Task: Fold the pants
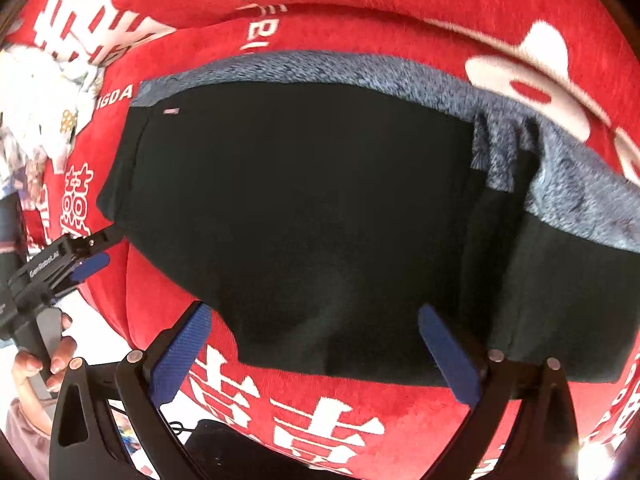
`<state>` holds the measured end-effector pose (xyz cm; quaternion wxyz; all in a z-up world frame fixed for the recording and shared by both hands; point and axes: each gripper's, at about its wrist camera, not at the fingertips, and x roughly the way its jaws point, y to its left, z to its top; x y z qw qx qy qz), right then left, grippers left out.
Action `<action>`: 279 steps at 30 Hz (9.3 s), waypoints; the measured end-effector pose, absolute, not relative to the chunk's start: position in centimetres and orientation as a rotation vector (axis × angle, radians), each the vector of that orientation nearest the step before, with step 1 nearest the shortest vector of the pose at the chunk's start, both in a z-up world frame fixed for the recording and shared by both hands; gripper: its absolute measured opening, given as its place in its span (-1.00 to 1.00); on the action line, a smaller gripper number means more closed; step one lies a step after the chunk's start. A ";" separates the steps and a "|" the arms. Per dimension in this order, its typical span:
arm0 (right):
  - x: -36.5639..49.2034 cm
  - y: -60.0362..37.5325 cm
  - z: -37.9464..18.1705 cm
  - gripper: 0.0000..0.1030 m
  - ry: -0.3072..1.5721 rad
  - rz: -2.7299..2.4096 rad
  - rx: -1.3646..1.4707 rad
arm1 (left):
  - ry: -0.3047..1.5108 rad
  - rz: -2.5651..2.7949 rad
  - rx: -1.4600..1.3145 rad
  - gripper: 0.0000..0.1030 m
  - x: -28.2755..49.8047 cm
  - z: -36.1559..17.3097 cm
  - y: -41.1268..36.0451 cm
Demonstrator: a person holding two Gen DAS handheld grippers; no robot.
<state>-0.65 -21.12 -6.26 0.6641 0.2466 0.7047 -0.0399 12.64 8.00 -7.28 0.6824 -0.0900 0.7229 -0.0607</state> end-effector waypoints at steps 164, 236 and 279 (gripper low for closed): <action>-16.2 -41.9 -1.4 -0.35 1.292 -0.305 0.839 | 1.384 -0.594 0.514 0.71 -2.6 0.4 -19.8; -18.3 -40.4 -1.1 0.54 1.356 -0.360 0.806 | 1.559 -0.733 0.327 1.00 4.3 -2.1 -18.2; -17.2 -44.7 -2.8 -0.11 1.136 0.141 1.258 | 1.516 -0.775 0.085 0.25 2.0 1.1 -15.6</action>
